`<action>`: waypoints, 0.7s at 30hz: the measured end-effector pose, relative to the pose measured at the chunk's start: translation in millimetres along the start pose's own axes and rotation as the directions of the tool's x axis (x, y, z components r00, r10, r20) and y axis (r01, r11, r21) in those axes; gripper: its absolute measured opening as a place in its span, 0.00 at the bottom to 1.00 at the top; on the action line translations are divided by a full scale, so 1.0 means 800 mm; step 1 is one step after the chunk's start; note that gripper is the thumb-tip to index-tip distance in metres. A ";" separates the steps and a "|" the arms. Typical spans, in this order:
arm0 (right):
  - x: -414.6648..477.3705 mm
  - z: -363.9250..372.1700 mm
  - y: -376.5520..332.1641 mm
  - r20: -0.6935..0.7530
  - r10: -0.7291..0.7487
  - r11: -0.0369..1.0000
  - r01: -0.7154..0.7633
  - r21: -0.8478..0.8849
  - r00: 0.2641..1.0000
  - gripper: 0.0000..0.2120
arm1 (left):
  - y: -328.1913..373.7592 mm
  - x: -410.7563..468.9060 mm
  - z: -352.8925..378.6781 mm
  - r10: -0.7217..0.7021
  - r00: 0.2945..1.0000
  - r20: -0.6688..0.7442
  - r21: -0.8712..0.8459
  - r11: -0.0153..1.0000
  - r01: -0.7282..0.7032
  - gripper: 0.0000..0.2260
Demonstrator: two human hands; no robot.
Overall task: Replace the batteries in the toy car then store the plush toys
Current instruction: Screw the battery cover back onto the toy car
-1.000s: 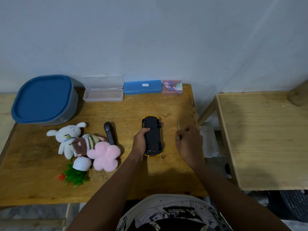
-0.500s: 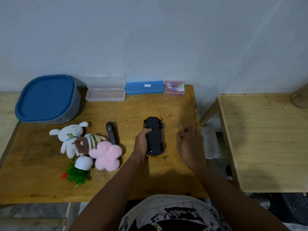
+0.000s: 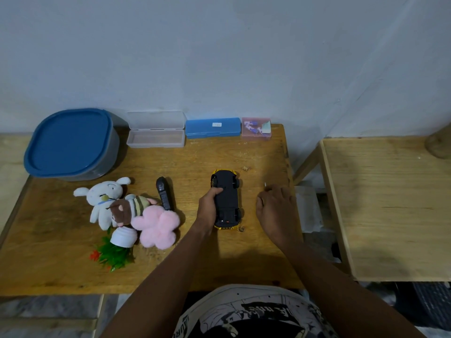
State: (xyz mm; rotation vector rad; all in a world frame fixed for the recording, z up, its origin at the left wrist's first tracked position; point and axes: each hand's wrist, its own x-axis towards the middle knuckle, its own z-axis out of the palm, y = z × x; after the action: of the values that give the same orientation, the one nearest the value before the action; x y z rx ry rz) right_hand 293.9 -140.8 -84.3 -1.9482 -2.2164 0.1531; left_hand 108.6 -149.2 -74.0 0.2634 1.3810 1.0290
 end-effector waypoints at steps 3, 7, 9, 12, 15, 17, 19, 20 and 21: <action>-0.001 0.003 0.001 -0.015 -0.017 1.000 0.017 0.003 1.000 0.10 | 0.000 0.000 -0.001 0.000 1.000 0.001 -0.002 1.000 0.000 0.11; 0.000 0.000 -0.009 -0.102 -0.012 0.984 0.030 0.175 0.995 0.06 | -0.002 0.001 -0.003 -0.003 1.000 0.008 0.011 1.000 0.002 0.13; 0.004 -0.003 -0.024 -0.166 -0.033 0.936 0.089 0.340 0.986 0.05 | -0.002 0.001 -0.004 0.002 1.000 0.009 0.018 1.000 -0.002 0.13; 0.011 -0.008 -0.048 -0.195 -0.105 0.866 0.186 0.463 0.975 0.07 | -0.004 0.000 -0.006 0.023 0.999 0.044 0.035 0.999 -0.024 0.15; 0.018 -0.011 -0.063 -0.173 -0.116 0.863 0.185 0.469 0.978 0.09 | -0.005 -0.001 -0.009 0.030 0.997 0.068 0.034 0.999 -0.033 0.16; 0.021 -0.009 -0.067 -0.165 -0.118 0.881 0.180 0.437 0.979 0.08 | -0.006 -0.002 -0.009 0.030 0.997 0.072 0.035 0.999 -0.033 0.16; 0.023 -0.007 -0.069 -0.150 -0.128 0.897 0.179 0.405 0.980 0.08 | -0.007 -0.003 -0.009 0.035 0.997 0.064 0.035 0.999 -0.038 0.16; 0.023 -0.006 -0.070 -0.146 -0.129 0.902 0.178 0.394 0.981 0.09 | -0.007 -0.002 -0.010 0.039 0.997 0.064 0.032 0.999 -0.041 0.17; 0.022 -0.006 -0.070 -0.147 -0.127 0.906 0.175 0.385 0.981 0.09 | -0.008 -0.002 -0.010 0.042 0.997 0.066 0.026 0.999 -0.044 0.17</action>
State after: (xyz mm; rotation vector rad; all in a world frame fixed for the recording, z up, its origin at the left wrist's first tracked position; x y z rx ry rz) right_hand 238.3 -130.9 -67.4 -1.5238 -2.0540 0.4175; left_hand 104.6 -156.9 -79.0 0.3457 1.3364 1.0290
